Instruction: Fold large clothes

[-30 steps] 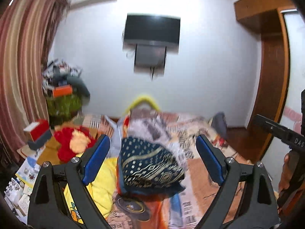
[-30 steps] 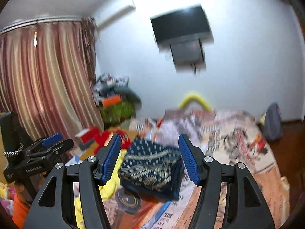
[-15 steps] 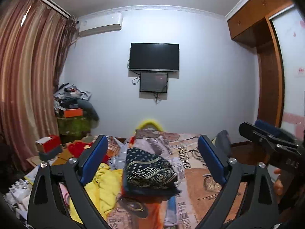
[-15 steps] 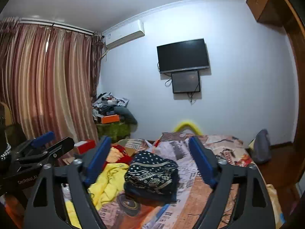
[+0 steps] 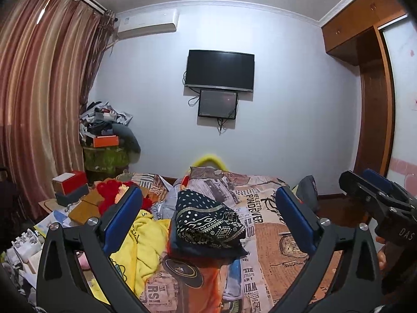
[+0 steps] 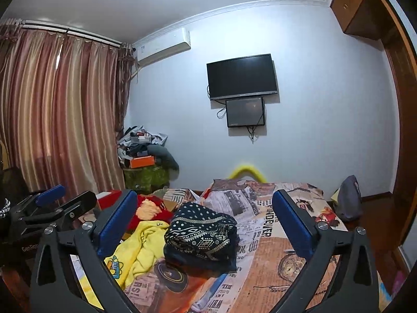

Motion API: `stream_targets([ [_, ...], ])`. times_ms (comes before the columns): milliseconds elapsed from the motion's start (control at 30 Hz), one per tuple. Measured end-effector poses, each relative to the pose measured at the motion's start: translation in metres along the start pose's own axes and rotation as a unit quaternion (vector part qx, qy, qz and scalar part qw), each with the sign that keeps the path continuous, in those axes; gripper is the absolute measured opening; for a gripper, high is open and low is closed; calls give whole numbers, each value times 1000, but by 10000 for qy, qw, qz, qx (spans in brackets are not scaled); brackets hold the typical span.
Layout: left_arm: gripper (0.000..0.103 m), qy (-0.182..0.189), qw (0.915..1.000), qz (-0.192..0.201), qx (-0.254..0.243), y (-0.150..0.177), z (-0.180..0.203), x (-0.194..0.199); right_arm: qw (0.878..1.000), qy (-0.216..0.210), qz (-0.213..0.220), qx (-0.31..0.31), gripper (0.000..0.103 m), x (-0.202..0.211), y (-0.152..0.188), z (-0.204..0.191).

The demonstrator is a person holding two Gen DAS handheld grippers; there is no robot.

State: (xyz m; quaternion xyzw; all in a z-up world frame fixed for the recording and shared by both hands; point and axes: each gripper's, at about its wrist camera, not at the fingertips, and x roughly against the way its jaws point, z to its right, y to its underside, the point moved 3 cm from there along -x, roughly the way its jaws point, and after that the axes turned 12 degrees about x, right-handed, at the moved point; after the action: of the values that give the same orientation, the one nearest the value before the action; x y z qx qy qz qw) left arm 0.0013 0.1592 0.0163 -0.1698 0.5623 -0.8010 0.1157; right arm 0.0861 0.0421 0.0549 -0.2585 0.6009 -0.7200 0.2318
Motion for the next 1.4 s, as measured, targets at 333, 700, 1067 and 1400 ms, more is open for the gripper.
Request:
stream_targets([
  [333,102,-48,10000,-46,-34,4,0,-2,9999,-12,-133,-76,102,4,12,0],
  [700,102,-79,9999,-141,-41,7,-1,-7,9996,-26,-261,-143,102,4,11,3],
  [1067,103,-50,9998,-162,-73,7,-2,-11,9995,-11,-277,-162,102,4,12,5],
  [1400,103,-37,9998,-180,-80,7,-2,-11,9994,-21,-295,-167,102,4,11,5],
])
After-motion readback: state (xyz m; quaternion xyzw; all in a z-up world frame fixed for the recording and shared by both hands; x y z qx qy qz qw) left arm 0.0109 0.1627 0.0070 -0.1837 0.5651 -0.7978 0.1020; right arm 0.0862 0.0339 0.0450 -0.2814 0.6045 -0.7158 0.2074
